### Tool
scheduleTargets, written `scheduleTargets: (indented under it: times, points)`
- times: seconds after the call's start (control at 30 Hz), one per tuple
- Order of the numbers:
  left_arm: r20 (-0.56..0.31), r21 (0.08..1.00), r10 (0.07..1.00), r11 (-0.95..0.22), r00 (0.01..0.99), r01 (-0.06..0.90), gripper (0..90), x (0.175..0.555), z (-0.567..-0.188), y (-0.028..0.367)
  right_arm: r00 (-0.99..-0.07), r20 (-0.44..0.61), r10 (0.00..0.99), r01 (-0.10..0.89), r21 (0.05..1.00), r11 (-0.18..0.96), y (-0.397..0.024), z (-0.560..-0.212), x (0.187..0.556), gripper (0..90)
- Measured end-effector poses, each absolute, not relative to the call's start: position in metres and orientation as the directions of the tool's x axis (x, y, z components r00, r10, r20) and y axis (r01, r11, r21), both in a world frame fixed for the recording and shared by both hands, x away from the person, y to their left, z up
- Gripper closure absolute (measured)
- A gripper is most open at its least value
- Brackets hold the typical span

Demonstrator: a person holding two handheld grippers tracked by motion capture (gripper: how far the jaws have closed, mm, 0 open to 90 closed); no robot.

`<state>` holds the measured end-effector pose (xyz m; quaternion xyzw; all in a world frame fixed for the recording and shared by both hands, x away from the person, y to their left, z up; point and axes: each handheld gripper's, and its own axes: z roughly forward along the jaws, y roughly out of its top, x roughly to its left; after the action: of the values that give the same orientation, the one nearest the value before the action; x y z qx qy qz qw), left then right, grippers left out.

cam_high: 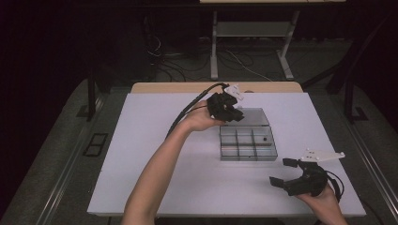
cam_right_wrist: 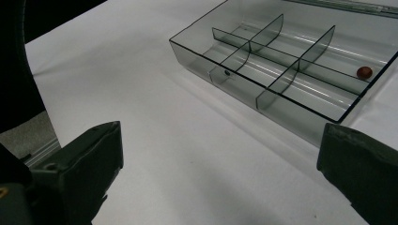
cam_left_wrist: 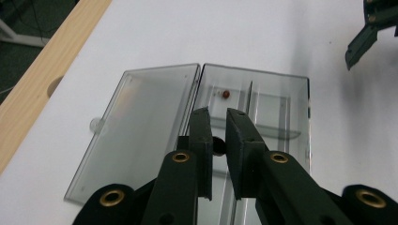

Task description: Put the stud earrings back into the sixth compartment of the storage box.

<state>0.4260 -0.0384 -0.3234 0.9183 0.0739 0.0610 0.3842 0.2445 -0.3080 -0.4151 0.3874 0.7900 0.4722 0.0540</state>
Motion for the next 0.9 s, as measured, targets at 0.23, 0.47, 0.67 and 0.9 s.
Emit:
scheduleTargets:
  times: [0.23,0.47,0.67,0.9]
  points:
    - [0.049,0.718,0.160,-0.692,0.986,0.077,79.7,0.425,-0.332,-0.060,-0.697,0.279,0.660,0.558,0.789,0.255,-0.309,-0.415,0.245,0.8]
    - [0.030,0.724,0.149,-0.685,0.988,0.081,79.7,0.425,-0.343,-0.076,-0.697,0.281,0.659,0.558,0.790,0.253,-0.309,-0.415,0.245,0.8]
    - [0.016,0.731,0.147,-0.677,0.989,0.089,79.7,0.425,-0.356,-0.089,-0.698,0.279,0.660,0.559,0.788,0.258,-0.309,-0.415,0.245,0.8]
    - [-0.009,0.742,0.173,-0.659,0.985,0.123,79.7,0.429,-0.373,-0.103,-0.701,0.275,0.658,0.555,0.790,0.261,-0.309,-0.415,0.245,0.8]
